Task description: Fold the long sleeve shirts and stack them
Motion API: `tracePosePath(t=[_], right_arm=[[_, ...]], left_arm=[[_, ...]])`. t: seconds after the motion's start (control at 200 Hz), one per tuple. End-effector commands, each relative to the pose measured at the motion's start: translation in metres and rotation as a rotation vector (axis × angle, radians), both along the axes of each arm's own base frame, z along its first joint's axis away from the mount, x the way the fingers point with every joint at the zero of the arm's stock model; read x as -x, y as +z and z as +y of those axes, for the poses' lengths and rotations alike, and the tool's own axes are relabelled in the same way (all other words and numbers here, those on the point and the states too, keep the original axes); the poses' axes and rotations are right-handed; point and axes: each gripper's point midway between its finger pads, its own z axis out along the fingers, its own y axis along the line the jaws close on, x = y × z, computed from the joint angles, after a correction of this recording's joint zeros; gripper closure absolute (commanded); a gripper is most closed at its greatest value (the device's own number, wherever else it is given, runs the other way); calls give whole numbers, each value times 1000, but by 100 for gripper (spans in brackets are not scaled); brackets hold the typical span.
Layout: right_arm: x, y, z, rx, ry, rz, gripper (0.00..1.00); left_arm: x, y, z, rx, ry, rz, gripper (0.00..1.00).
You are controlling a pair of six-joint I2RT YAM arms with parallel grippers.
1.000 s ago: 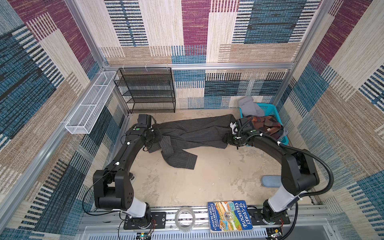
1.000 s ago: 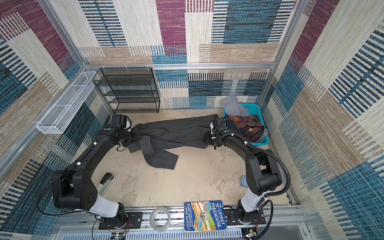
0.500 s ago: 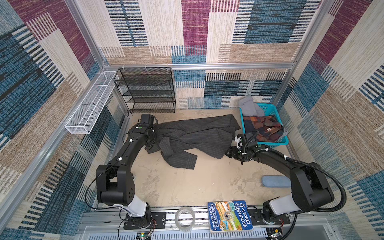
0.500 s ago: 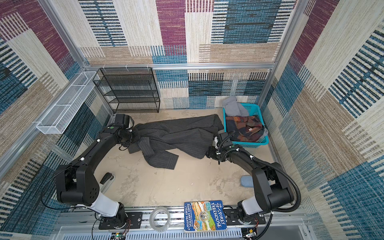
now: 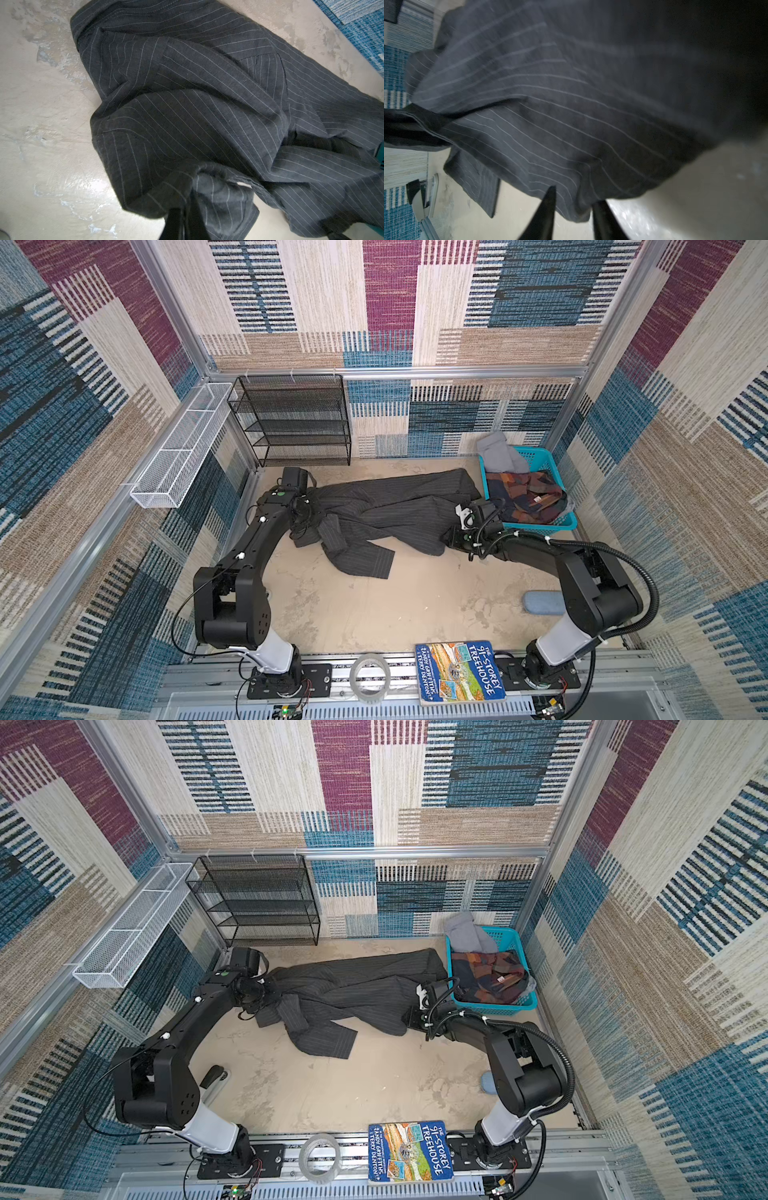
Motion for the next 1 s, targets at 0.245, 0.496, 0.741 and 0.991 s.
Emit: tracePosePath(t=[0.245,0.496,0.741,0.991], right_arm=[[17,107,-8,16,-45,-4,87],[-30,77,8,63,-42,58,80],[-122,26,26,170,-30,72,52],[-65,65,-14,245,-109,6,39]], left_arm=[[-2,20,-2,-8,-38,-50,100],[-2,28,-1,-30,-58,-74,100],[-4,13,-1,-43,-64,-16,100],[-6,2,-1,-42,-59,17,100]])
